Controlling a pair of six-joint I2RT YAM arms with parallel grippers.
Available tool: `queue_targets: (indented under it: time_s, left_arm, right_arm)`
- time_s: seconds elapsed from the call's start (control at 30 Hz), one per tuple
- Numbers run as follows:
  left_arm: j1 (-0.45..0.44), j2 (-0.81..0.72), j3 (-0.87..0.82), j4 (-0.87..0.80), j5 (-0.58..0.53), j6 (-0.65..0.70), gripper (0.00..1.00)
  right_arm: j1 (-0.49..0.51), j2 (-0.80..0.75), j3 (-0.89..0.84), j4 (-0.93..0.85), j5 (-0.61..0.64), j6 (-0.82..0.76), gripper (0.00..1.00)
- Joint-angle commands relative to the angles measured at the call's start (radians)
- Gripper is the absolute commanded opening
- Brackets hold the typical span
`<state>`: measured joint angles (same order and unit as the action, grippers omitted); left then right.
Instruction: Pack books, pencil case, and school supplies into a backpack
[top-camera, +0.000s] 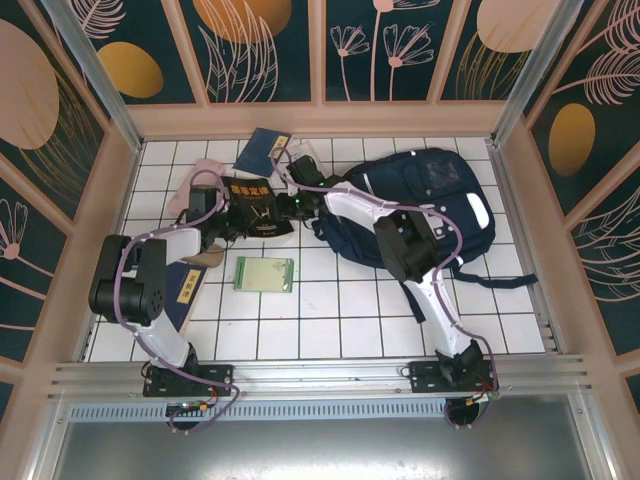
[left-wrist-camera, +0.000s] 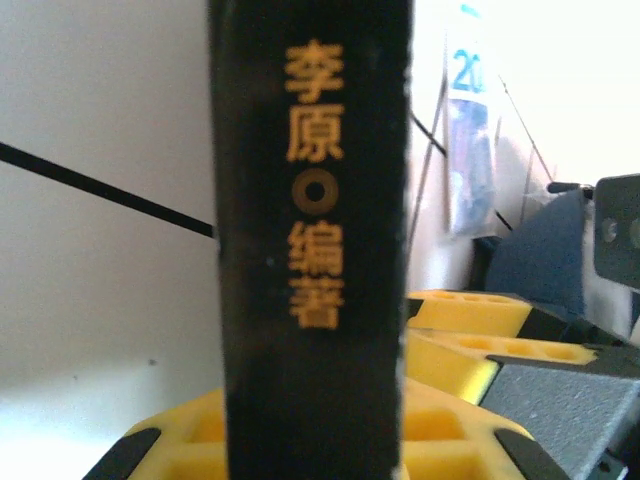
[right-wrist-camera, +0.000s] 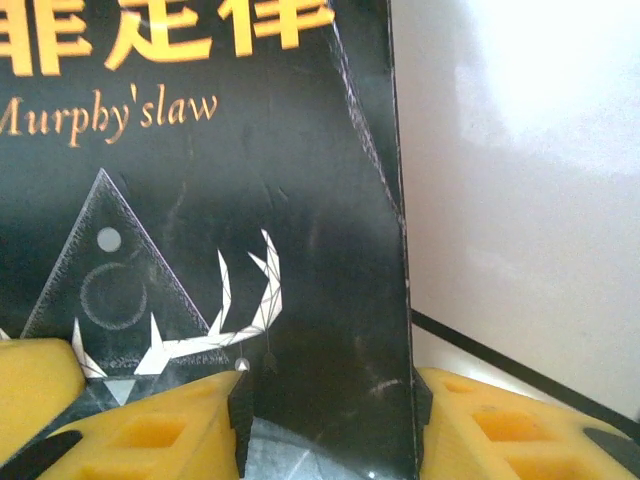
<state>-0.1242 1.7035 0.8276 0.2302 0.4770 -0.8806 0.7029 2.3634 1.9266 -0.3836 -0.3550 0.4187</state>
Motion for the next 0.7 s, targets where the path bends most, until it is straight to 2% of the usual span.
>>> queue_targets:
  time_s: [0.0, 0.23, 0.33, 0.53, 0.67]
  left_arm:
    - [-0.008, -0.074, 0.032, -0.012, 0.006, 0.036, 0.03]
    - [-0.008, -0.155, 0.036, -0.020, 0.041, 0.022, 0.02]
    - [-0.009, -0.175, 0.033, -0.005, 0.077, 0.011, 0.02]
    - [-0.011, -0.212, 0.026, 0.011, 0.110, -0.009, 0.02]
    - [-0.012, -0.230, 0.016, 0.011, 0.112, -0.016, 0.03]
  right_arm:
    - [-0.003, -0.159, -0.014, -0.050, 0.096, -0.038, 0.48]
    - [-0.048, -0.367, -0.153, -0.127, 0.337, -0.059, 0.52]
    - [-0.076, -0.437, -0.236, -0.146, 0.397, -0.074, 0.53]
    - [-0.115, -0.484, -0.375, -0.142, 0.417, -0.067, 0.53]
    - [-0.114, -0.462, -0.408, -0.120, 0.398, -0.055, 0.53]
